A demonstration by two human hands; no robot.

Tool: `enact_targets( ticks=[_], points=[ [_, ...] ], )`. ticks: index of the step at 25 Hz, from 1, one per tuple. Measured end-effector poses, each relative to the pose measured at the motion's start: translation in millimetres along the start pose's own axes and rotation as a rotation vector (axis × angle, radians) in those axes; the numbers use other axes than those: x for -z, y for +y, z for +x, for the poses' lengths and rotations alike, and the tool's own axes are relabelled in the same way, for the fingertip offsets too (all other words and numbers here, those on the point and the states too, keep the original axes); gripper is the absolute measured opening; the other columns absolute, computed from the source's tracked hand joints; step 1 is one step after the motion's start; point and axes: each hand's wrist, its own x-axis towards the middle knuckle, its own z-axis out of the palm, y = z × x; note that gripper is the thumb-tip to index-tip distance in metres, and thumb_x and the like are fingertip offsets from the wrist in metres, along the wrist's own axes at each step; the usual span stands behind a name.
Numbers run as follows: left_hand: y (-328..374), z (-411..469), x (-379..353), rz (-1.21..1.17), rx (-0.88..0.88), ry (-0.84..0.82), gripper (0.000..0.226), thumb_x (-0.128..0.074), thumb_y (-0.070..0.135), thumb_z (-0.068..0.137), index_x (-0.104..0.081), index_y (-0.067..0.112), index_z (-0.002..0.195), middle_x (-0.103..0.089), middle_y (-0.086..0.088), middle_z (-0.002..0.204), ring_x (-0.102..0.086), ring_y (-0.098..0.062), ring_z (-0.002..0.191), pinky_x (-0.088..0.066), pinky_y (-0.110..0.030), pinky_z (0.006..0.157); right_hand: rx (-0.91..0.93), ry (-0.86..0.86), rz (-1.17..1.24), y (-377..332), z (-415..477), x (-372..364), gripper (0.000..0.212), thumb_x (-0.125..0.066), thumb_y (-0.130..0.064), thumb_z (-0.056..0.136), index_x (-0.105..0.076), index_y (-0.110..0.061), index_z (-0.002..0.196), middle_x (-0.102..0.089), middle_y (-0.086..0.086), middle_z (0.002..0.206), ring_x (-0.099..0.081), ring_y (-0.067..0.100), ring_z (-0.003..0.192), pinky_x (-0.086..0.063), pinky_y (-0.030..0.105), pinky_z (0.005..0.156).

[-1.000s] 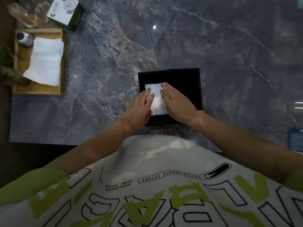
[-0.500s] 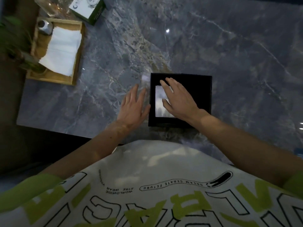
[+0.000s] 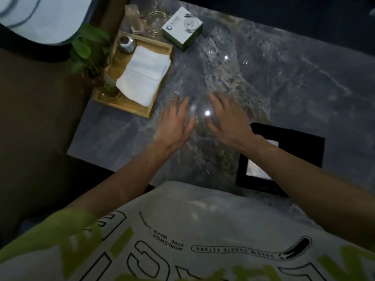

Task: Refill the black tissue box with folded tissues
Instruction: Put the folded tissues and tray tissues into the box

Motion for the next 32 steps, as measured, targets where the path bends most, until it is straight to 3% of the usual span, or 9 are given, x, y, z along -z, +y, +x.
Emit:
enact_targets(
  ticks=[9, 12, 16, 19, 22, 26, 29, 32],
  points=[
    [-92.2, 56.9, 38.0, -0.122, 0.154, 0.012, 0.06, -0.043, 0.036, 0.098, -0.026, 0.011, 0.15, -0.025, -0.018, 0.157, -0.029, -0.034, 0.142, -0.028, -0.045, 0.115, -0.071, 0.024, 0.082, -70.1, 113.8, -26.3, 0.067, -0.055, -0.029, 0.09, -0.032, -0.001, 0.146, -0.043, 0.024, 0.143, -0.05, 0.042, 0.122, -0.047, 0.048, 0.097],
    [-114.3, 83.2, 43.6, -0.184, 0.188, -0.006, 0.062, -0.044, 0.032, 0.098, -0.021, 0.009, 0.151, -0.022, -0.015, 0.158, -0.027, -0.031, 0.143, -0.029, -0.044, 0.114, -0.095, 0.048, 0.138, -81.5, 140.0, -36.5, 0.059, -0.055, -0.029, 0.091, -0.04, 0.002, 0.14, -0.051, 0.023, 0.131, -0.054, 0.04, 0.115, -0.05, 0.049, 0.09],
    [-134.6, 119.7, 45.4, -0.149, 0.3, -0.048, 0.067, -0.046, 0.03, 0.096, -0.017, 0.008, 0.152, -0.015, -0.016, 0.16, -0.019, -0.032, 0.147, -0.022, -0.042, 0.117, -0.381, 0.004, 0.329, -90.0, 175.3, -44.3, 0.053, -0.057, -0.031, 0.092, -0.046, 0.0, 0.133, -0.054, 0.017, 0.129, -0.054, 0.031, 0.116, -0.048, 0.045, 0.093],
    [-146.1, 139.9, 43.5, -0.1, 0.385, -0.082, 0.068, -0.045, 0.03, 0.097, -0.012, 0.011, 0.153, -0.009, -0.017, 0.161, -0.014, -0.034, 0.148, -0.02, -0.044, 0.119, -0.652, -0.013, 0.604, -89.0, 198.6, -48.7, 0.049, -0.063, -0.032, 0.09, -0.052, 0.002, 0.123, -0.061, 0.017, 0.12, -0.059, 0.028, 0.108, -0.05, 0.04, 0.09],
    [-156.8, 156.6, 45.6, -0.136, 0.488, -0.147, 0.069, -0.044, 0.03, 0.097, -0.006, 0.014, 0.154, -0.001, -0.013, 0.162, -0.008, -0.034, 0.149, -0.019, -0.048, 0.119, -0.874, -0.054, 0.795, -85.6, 218.3, -56.7, 0.052, -0.066, -0.035, 0.087, -0.056, 0.004, 0.12, -0.064, 0.02, 0.117, -0.064, 0.029, 0.104, -0.055, 0.044, 0.089],
    [-161.0, 171.8, 48.1, -0.189, 0.601, -0.177, 0.072, -0.045, 0.026, 0.097, -0.001, 0.018, 0.154, -0.004, -0.013, 0.161, -0.015, -0.037, 0.145, -0.023, -0.055, 0.116, -0.958, -0.08, 0.901, -88.5, 237.6, -70.7, 0.044, -0.07, -0.031, 0.087, -0.059, 0.001, 0.115, -0.067, 0.019, 0.111, -0.068, 0.029, 0.096, -0.059, 0.048, 0.084],
    [-163.7, 178.1, 49.2, -0.224, 0.646, -0.2, 0.072, -0.045, 0.025, 0.097, -0.001, 0.02, 0.154, -0.006, -0.015, 0.16, -0.019, -0.04, 0.143, -0.029, -0.061, 0.111, -0.989, -0.092, 0.952, -89.9, 242.7, -79.1, 0.037, -0.071, -0.03, 0.087, -0.061, -0.006, 0.113, -0.067, 0.009, 0.106, -0.067, 0.023, 0.091, -0.062, 0.034, 0.066],
    [-169.2, 183.6, 52.1, -0.244, 0.646, -0.191, 0.071, -0.045, 0.024, 0.098, -0.003, 0.014, 0.154, -0.007, -0.02, 0.159, -0.016, -0.042, 0.144, -0.025, -0.054, 0.115, -0.993, -0.038, 0.993, -87.2, 245.1, -83.4, 0.024, -0.07, -0.025, 0.088, -0.066, -0.006, 0.101, -0.068, 0.006, 0.098, -0.067, 0.024, 0.089, -0.057, 0.028, 0.058]
  ],
)
